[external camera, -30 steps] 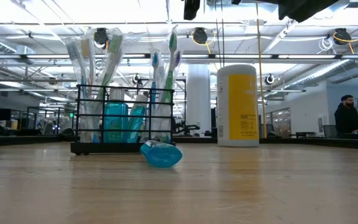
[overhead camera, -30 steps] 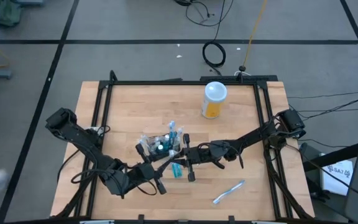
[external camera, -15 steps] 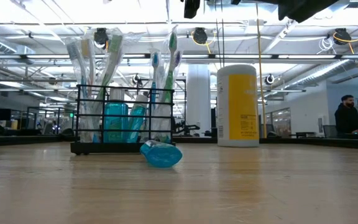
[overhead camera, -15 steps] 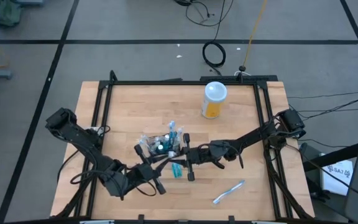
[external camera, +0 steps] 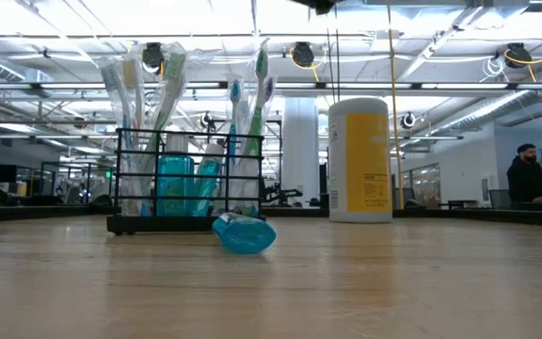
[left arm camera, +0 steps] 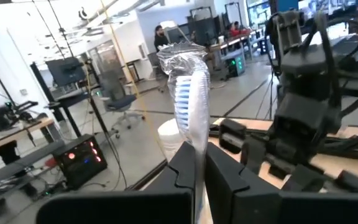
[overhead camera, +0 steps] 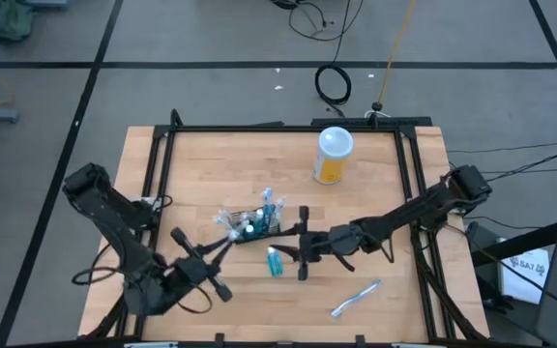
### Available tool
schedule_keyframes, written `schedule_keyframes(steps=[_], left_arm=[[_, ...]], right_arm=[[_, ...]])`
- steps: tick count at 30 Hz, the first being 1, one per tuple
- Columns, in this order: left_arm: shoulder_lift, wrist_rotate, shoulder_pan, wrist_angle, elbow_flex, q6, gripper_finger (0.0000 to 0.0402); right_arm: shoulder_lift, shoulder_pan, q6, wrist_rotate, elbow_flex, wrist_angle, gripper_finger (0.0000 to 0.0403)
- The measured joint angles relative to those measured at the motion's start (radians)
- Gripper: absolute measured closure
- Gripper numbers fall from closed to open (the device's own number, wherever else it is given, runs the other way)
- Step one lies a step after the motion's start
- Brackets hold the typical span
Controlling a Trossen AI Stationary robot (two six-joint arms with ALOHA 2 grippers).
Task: Pick & Place toothbrushing station
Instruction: Put the left blue toothbrush into the black wire organizer
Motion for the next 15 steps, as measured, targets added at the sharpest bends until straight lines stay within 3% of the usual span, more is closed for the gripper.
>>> schedule_keyframes(steps=[6,9,12,15], left_arm=[[-0.112,0.004,-0.002,-0.256,-0.001,-0.131,0.0396],[-0.206,0.045,0.025,-0.538,-0.013,-0.381,0.0393],[-0.291,0.150,0.091,-0.819,-0.032,-0.690,0.0396],[-0.329,0.221,0.161,-0.934,-0.093,-0.890,0.0394]], right_arm=[[-0.084,0.022,0.122,0.001,0.000,-0.089,0.0290],[-0.103,0.031,0.149,0.000,0.001,-0.124,0.0294],[-0.098,0.042,0.127,-0.001,0.000,-0.144,0.0295],[-0.100,0.046,0.078,0.000,0.000,-0.142,0.0293]])
